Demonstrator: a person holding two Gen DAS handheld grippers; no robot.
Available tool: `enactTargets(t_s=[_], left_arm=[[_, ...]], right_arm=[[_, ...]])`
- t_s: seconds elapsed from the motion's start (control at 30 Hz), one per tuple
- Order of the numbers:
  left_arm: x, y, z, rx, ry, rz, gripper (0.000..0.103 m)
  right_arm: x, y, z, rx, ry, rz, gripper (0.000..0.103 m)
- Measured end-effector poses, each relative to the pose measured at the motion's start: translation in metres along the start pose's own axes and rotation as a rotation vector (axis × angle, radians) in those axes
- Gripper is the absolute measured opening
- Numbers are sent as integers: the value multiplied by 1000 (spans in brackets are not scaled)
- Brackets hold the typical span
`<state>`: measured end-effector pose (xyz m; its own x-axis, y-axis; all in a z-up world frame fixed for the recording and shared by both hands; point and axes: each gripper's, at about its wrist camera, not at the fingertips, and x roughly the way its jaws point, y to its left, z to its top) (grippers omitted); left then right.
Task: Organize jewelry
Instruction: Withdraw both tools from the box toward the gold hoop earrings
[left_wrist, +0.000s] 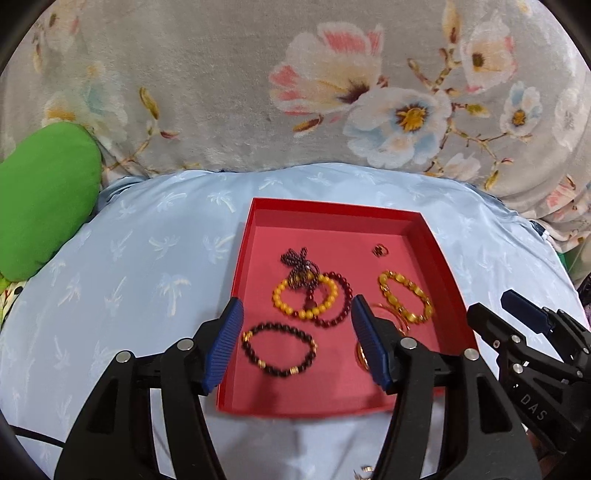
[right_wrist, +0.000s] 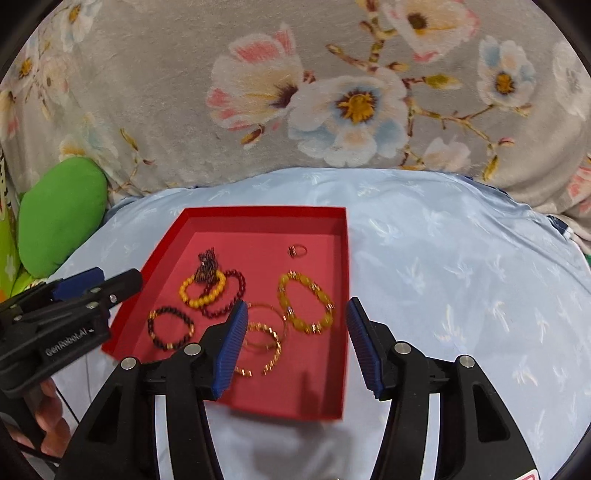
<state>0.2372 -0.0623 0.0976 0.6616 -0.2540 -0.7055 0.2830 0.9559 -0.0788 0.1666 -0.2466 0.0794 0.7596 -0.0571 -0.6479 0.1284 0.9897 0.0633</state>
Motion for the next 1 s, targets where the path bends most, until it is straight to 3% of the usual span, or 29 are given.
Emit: enactTargets(t_s=[0.3,0.6,1.0], left_arm=[[-35,-19,-53,34,31,-32,58],[-34,-34,-114,46,124,-59,58],[-18,-37,-138,23,167,-49,58]], right_arm=[[-46,-4,-59,-20,14,-16,54],[-44,-16,-122,-2,93,-39,54],[-19,-27,-137,46,137,-62,54]])
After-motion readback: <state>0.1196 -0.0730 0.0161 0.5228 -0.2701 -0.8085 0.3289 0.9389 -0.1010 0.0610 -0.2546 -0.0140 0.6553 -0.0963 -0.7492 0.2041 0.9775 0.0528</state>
